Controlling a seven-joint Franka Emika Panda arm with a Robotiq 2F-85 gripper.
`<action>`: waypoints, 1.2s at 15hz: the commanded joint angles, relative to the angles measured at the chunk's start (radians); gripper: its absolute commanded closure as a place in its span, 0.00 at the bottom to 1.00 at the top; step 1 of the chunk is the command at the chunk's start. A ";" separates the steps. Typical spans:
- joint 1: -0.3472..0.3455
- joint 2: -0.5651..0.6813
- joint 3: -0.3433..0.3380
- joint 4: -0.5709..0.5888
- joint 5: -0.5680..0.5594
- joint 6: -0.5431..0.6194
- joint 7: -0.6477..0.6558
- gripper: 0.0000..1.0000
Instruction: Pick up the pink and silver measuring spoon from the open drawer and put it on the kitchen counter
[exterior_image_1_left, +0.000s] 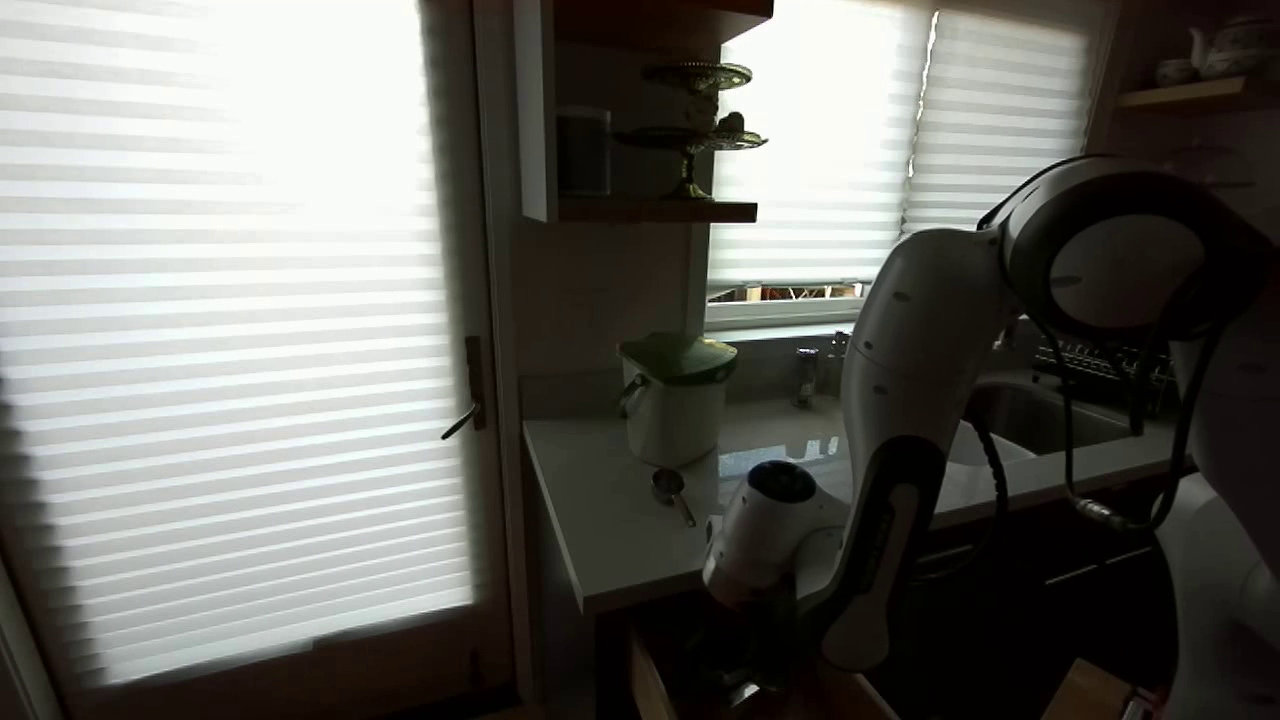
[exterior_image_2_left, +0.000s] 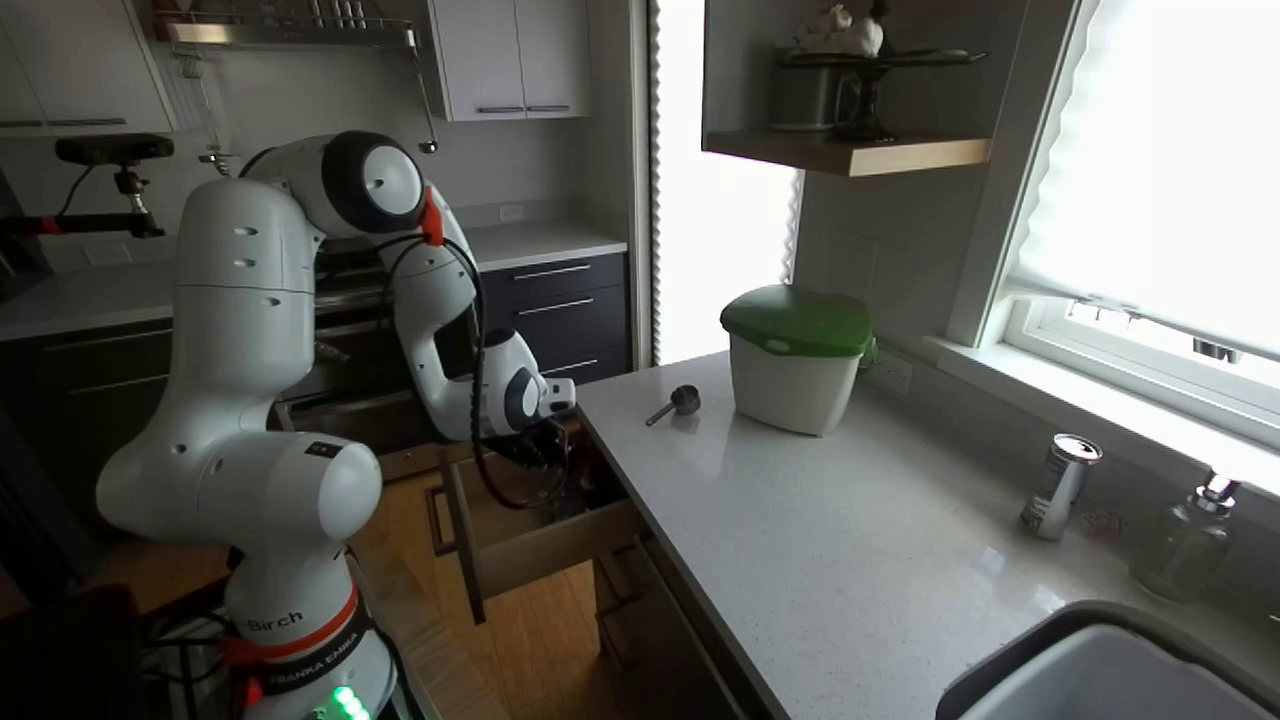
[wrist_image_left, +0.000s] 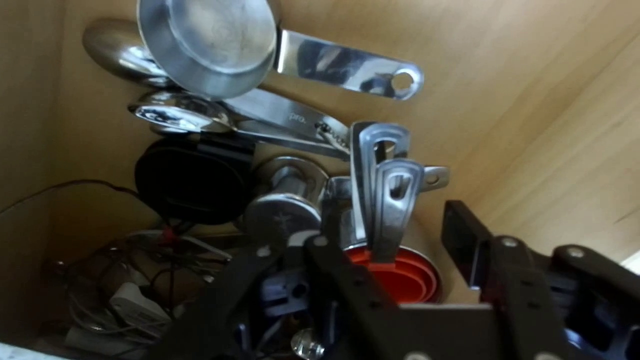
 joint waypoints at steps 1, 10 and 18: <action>-0.020 0.029 0.022 0.015 -0.001 0.019 -0.001 0.49; 0.009 0.016 -0.011 0.008 -0.001 0.008 -0.002 0.70; 0.016 0.008 -0.025 0.004 -0.005 0.009 -0.007 0.95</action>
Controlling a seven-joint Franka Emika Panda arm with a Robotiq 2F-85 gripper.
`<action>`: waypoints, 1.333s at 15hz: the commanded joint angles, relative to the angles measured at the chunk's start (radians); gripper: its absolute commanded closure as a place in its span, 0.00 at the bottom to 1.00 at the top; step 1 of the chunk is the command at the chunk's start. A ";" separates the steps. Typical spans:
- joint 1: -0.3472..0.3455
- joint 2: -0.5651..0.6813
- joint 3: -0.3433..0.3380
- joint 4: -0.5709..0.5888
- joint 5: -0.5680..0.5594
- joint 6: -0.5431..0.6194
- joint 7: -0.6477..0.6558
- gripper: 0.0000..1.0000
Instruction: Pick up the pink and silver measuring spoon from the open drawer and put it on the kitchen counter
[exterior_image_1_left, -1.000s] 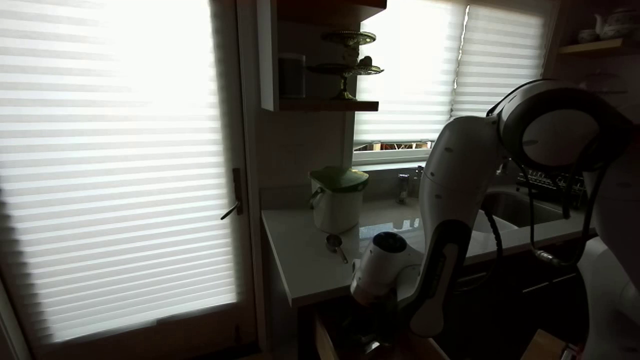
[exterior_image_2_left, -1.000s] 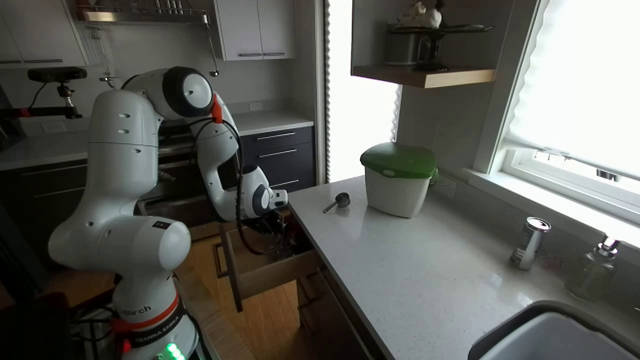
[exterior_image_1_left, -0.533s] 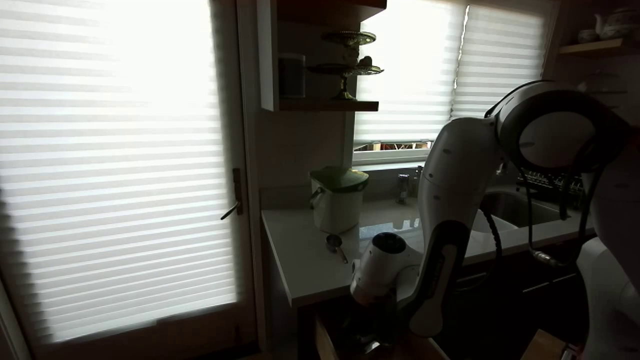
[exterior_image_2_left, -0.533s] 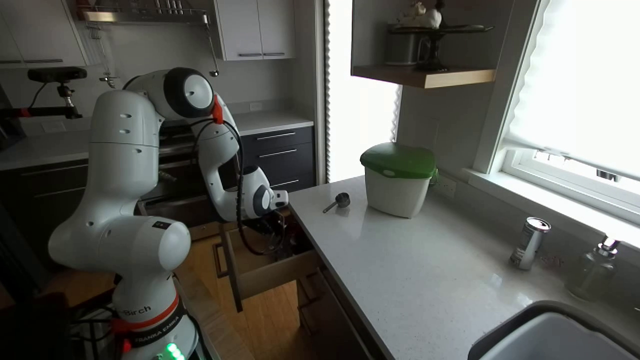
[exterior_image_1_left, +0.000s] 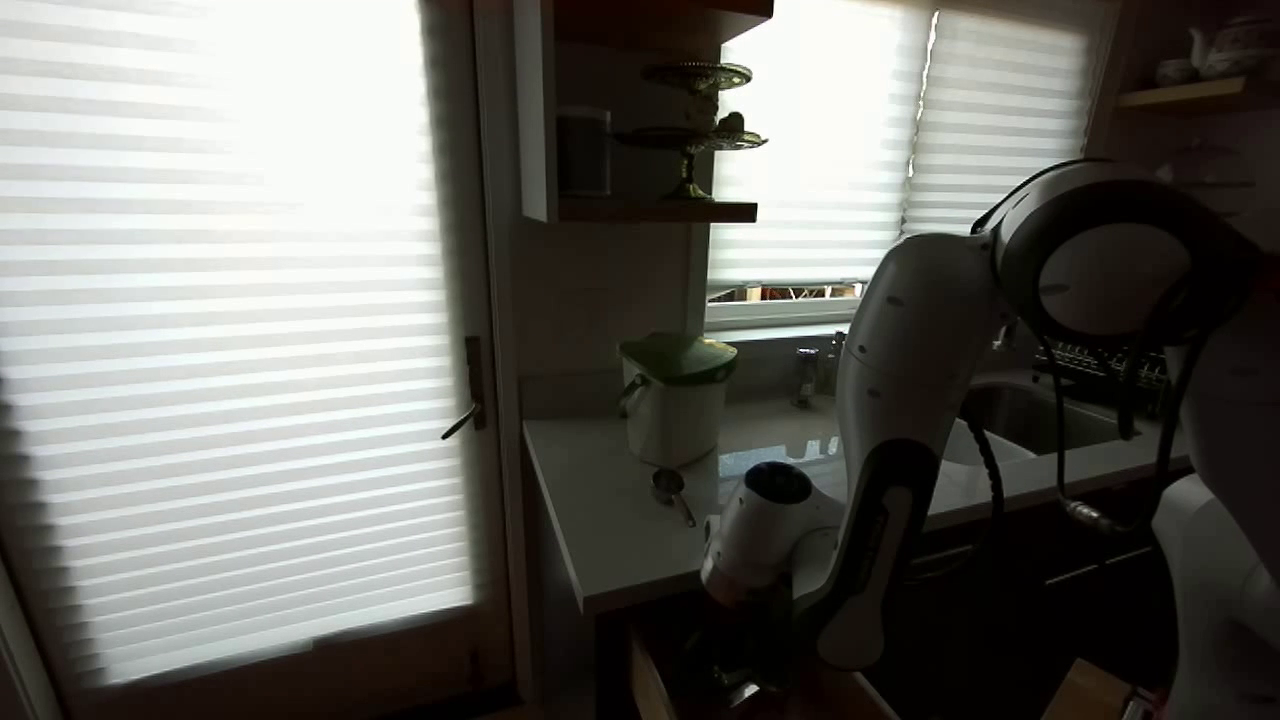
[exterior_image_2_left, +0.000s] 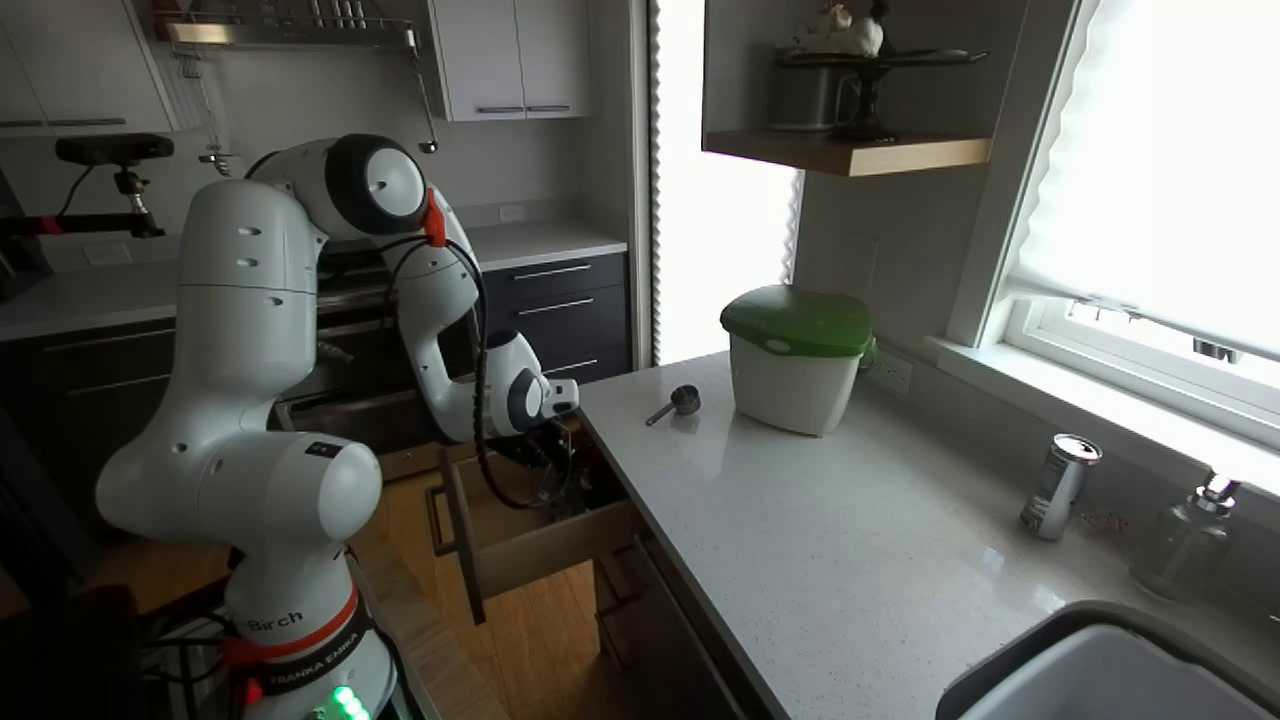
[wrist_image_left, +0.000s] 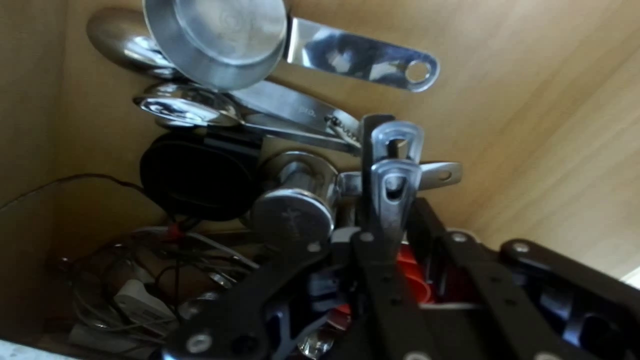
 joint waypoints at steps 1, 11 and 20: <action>0.015 -0.013 -0.017 -0.015 -0.006 0.006 -0.007 0.95; 0.006 -0.100 -0.028 -0.116 -0.015 0.087 -0.031 0.95; 0.028 -0.165 -0.099 -0.255 -0.022 0.268 -0.059 0.95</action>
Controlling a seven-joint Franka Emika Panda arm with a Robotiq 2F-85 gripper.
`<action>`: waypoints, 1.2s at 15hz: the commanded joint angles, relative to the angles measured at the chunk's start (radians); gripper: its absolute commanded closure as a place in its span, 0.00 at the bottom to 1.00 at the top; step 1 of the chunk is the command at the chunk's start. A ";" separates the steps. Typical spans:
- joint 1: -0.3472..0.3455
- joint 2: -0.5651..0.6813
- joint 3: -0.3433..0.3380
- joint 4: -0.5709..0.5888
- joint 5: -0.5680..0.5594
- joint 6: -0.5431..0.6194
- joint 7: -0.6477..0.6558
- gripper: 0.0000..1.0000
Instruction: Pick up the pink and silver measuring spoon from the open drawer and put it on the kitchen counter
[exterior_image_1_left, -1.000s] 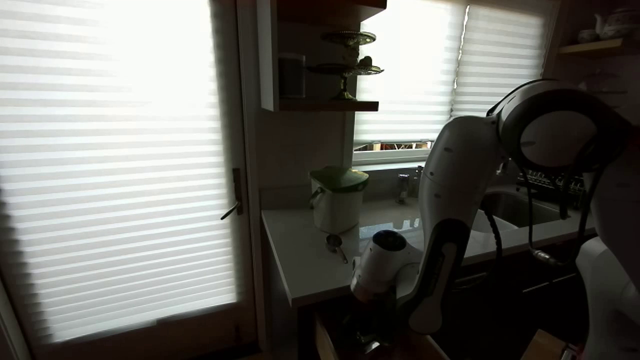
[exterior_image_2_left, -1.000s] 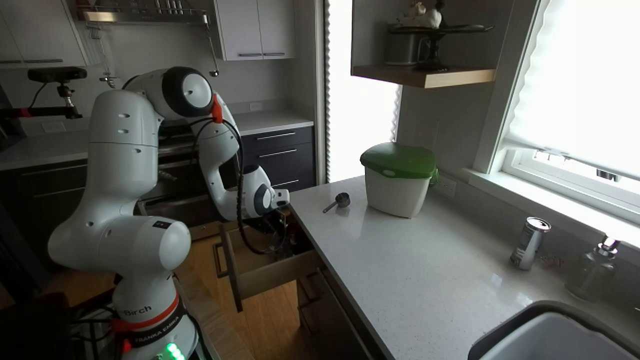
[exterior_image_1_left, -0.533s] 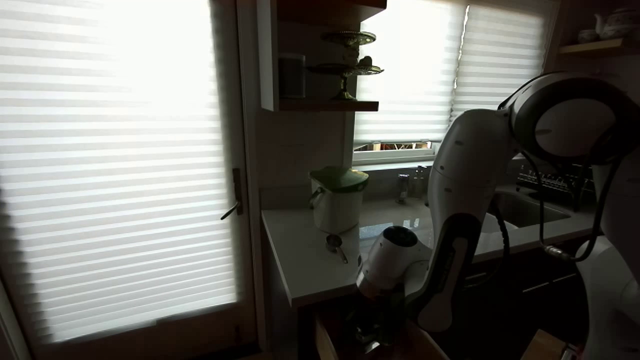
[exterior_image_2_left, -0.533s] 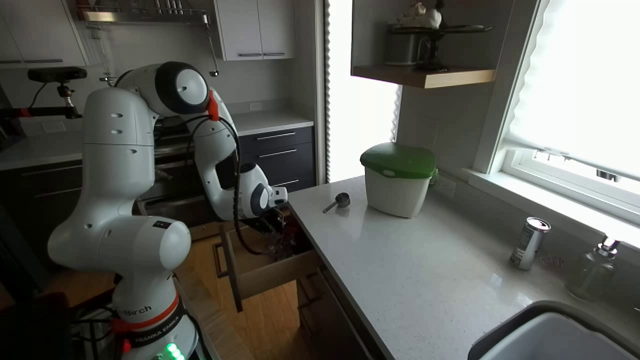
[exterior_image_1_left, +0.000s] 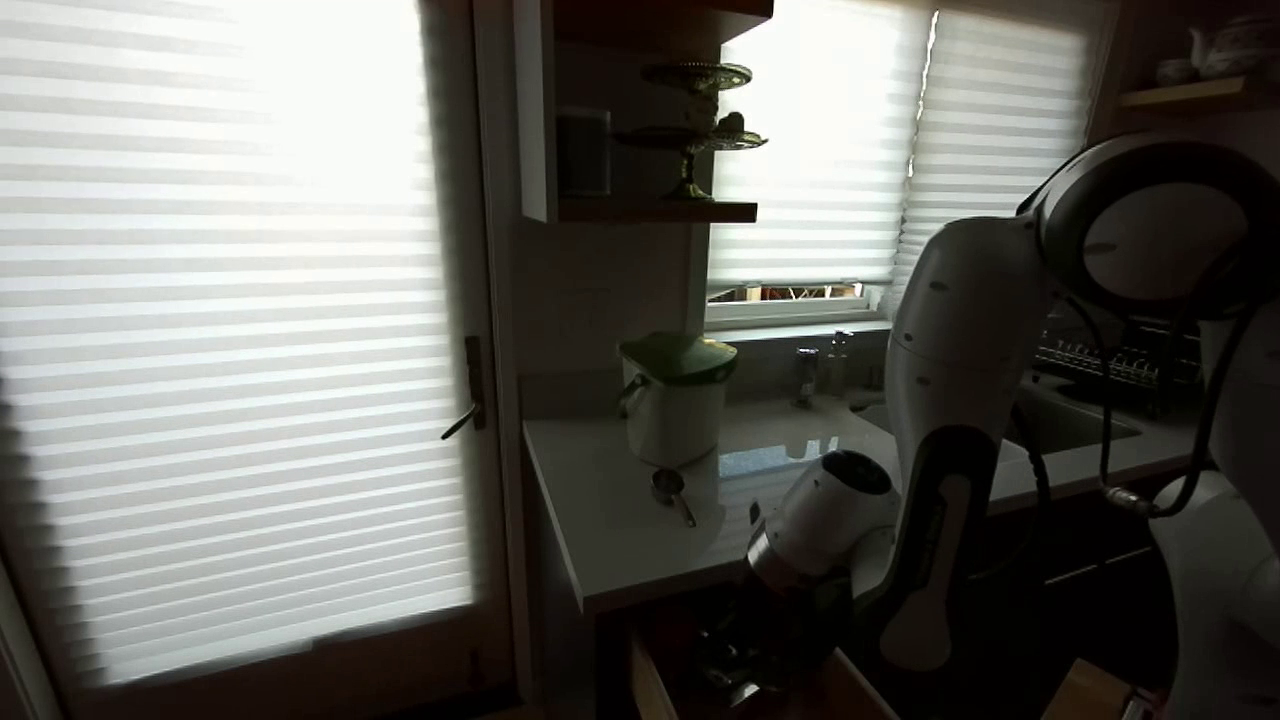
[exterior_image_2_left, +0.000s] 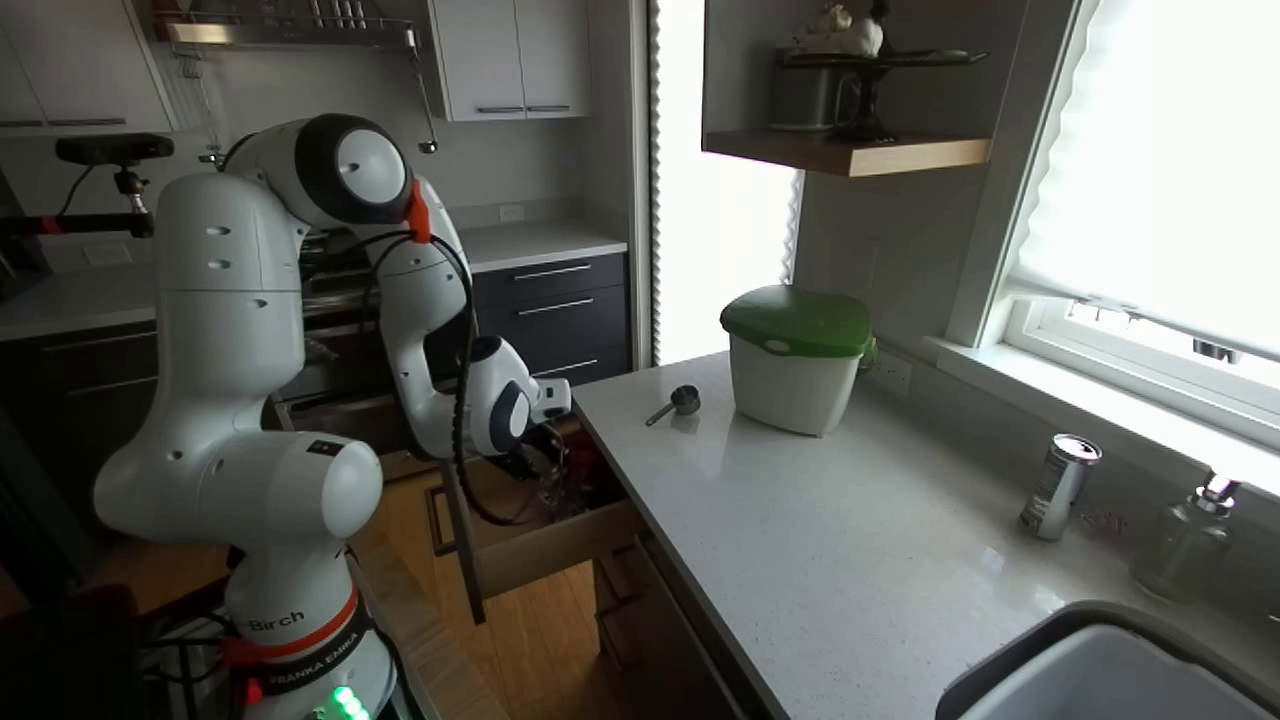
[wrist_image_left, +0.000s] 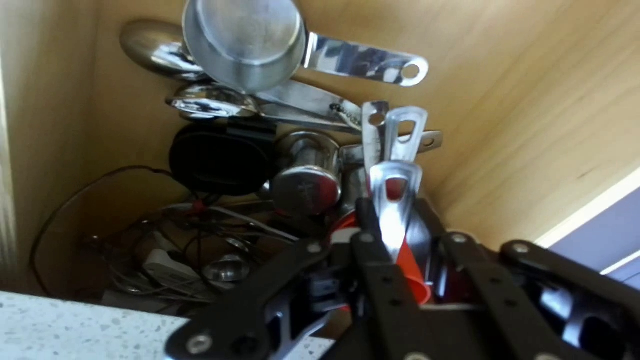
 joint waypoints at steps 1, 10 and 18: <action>-0.027 -0.031 0.010 -0.013 -0.072 -0.013 0.023 0.95; -0.044 -0.112 -0.032 -0.015 -0.315 -0.058 0.036 0.95; -0.066 -0.180 -0.063 -0.014 -0.648 -0.087 0.100 0.95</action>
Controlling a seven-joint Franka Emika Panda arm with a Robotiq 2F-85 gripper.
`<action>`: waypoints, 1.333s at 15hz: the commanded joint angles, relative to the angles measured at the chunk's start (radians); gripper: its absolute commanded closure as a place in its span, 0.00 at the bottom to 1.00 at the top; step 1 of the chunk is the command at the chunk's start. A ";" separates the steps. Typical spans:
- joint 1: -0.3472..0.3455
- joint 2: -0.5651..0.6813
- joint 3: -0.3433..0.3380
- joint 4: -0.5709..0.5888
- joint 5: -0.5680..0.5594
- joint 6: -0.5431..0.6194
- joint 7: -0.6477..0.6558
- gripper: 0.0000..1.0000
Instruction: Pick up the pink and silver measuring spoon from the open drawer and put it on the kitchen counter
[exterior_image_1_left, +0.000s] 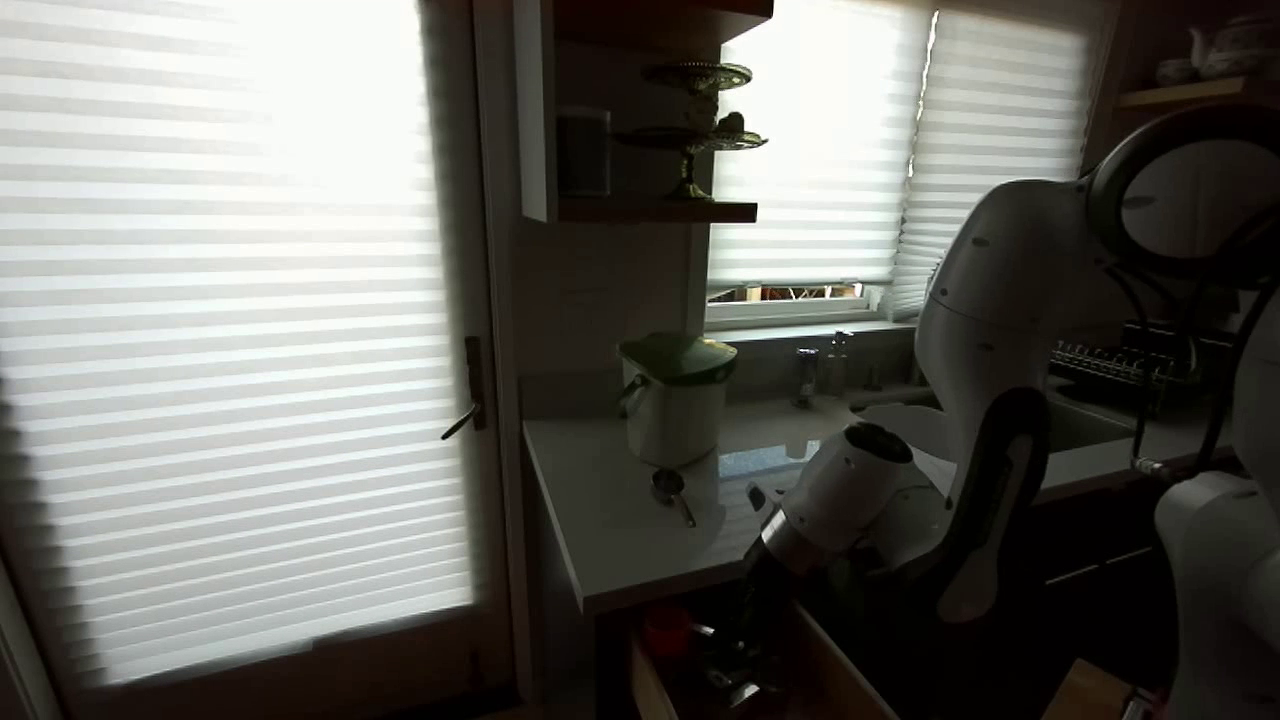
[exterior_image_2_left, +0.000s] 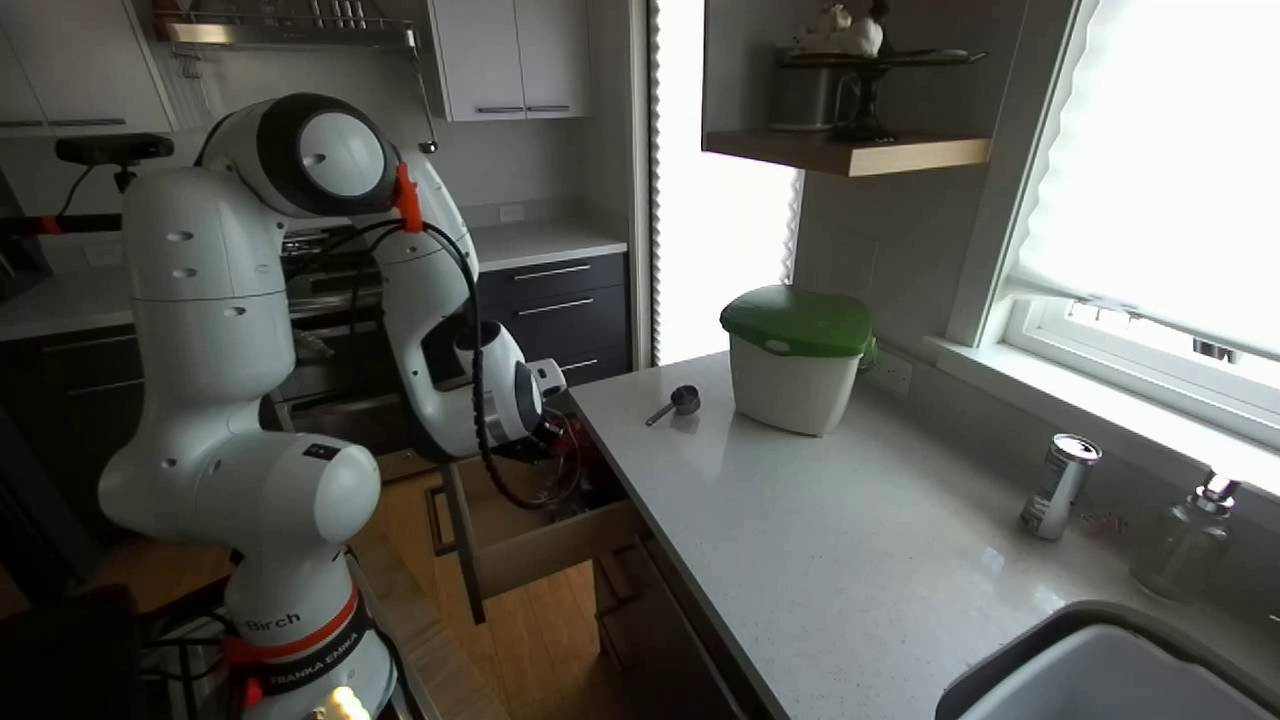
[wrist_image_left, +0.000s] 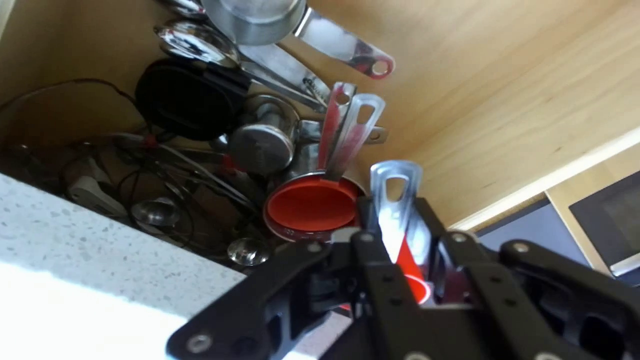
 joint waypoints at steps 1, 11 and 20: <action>0.004 -0.072 -0.001 -0.009 -0.182 -0.071 0.056 0.95; 0.000 -0.229 -0.003 -0.010 -0.336 -0.010 0.373 0.95; -0.001 -0.353 0.007 0.057 -0.184 -0.258 0.697 0.95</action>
